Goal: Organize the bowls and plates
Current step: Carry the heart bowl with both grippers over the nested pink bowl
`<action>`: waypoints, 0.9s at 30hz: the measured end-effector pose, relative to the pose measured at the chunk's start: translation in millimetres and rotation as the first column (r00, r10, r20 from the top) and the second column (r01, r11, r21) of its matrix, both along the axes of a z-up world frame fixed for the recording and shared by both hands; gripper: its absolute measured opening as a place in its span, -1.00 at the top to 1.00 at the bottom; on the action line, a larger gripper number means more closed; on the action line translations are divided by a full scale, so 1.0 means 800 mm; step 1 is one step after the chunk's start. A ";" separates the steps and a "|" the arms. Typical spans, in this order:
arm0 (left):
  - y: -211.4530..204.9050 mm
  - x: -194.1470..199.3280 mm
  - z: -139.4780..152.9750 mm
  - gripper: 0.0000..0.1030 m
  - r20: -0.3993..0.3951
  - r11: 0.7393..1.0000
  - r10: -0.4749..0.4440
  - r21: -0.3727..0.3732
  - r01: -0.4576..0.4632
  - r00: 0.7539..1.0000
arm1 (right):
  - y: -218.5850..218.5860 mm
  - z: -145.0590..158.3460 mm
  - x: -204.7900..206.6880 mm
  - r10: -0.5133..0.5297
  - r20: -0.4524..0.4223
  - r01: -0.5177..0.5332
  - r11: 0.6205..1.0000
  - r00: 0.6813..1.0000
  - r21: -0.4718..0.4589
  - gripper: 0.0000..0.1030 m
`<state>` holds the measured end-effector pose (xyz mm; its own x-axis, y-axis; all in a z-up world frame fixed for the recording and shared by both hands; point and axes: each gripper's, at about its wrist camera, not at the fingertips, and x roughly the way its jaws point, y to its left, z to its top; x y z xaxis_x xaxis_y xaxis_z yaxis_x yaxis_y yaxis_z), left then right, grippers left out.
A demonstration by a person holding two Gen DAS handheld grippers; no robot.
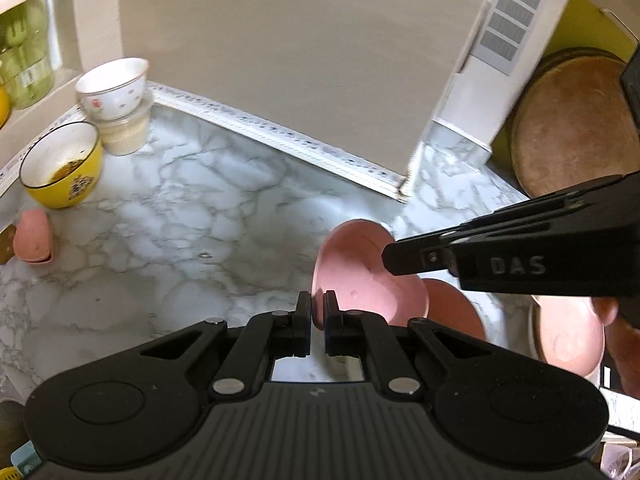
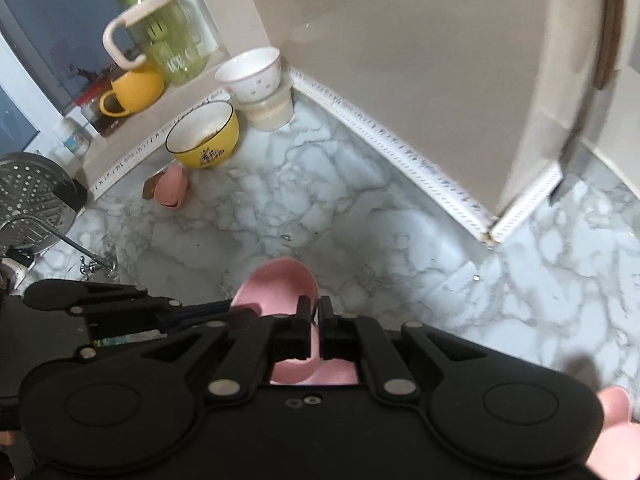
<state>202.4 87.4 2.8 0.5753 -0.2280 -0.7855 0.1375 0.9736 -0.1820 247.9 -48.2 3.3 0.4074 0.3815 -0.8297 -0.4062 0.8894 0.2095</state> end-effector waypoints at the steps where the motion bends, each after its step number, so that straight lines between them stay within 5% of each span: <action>1: -0.006 -0.001 0.000 0.91 -0.003 1.000 -0.010 -0.003 0.010 1.000 | -0.004 0.001 -0.004 -0.005 0.007 0.005 1.000 1.000 -0.005 0.92; 16: -0.093 -0.010 -0.048 0.91 -0.077 0.991 -0.114 0.068 0.119 0.991 | -0.086 -0.052 -0.029 -0.113 -0.071 0.114 0.993 0.991 0.009 0.92; 27: -0.109 -0.009 -0.075 0.90 -0.113 0.981 -0.127 0.132 0.142 0.985 | -0.084 -0.080 -0.033 -0.112 -0.076 0.110 0.994 0.991 -0.025 0.92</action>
